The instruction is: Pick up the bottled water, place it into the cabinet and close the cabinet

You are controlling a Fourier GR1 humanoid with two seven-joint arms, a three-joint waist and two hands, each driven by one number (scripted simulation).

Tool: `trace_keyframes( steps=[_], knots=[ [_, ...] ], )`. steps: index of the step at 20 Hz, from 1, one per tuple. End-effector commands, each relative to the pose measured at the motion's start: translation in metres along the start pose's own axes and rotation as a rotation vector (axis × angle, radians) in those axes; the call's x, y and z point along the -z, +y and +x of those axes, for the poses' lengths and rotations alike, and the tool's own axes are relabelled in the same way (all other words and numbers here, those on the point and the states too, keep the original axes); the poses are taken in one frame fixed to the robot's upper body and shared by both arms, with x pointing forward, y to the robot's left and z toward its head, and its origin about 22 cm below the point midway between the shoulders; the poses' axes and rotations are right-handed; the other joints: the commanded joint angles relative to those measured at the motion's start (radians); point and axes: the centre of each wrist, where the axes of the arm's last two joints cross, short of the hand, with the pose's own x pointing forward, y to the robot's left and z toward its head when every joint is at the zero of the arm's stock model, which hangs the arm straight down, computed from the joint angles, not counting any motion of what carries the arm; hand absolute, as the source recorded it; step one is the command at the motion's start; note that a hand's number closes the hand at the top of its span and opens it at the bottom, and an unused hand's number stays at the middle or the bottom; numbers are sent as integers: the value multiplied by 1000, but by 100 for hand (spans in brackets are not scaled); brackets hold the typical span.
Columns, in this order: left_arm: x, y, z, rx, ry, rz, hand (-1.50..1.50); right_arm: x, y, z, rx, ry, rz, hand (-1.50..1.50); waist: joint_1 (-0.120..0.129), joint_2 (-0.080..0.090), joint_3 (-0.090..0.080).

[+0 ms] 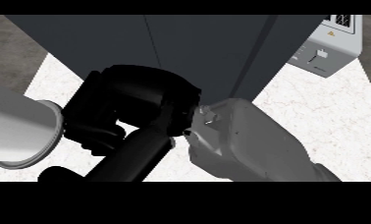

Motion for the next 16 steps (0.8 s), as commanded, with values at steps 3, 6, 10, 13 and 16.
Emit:
trace_keyframes(
  steps=[3,6,10,13,16],
  knots=[
    [-17,14,19,-3,-34,19,-150,-9,-52,-15,74,1,-62,150,-24,1,1],
    [-12,10,20,1,-34,23,-150,-8,-72,-20,82,-17,-108,150,-30,3,1],
    [-25,2,12,2,-40,31,-150,-28,-100,-19,95,-58,-191,150,-33,2,1],
    [-25,-3,9,-13,-13,24,-150,-43,-119,-16,27,-102,-213,150,-35,3,1],
    [-21,18,9,-20,-21,19,-150,-27,-127,-2,-50,-136,-250,150,-30,7,-1]
  ],
)
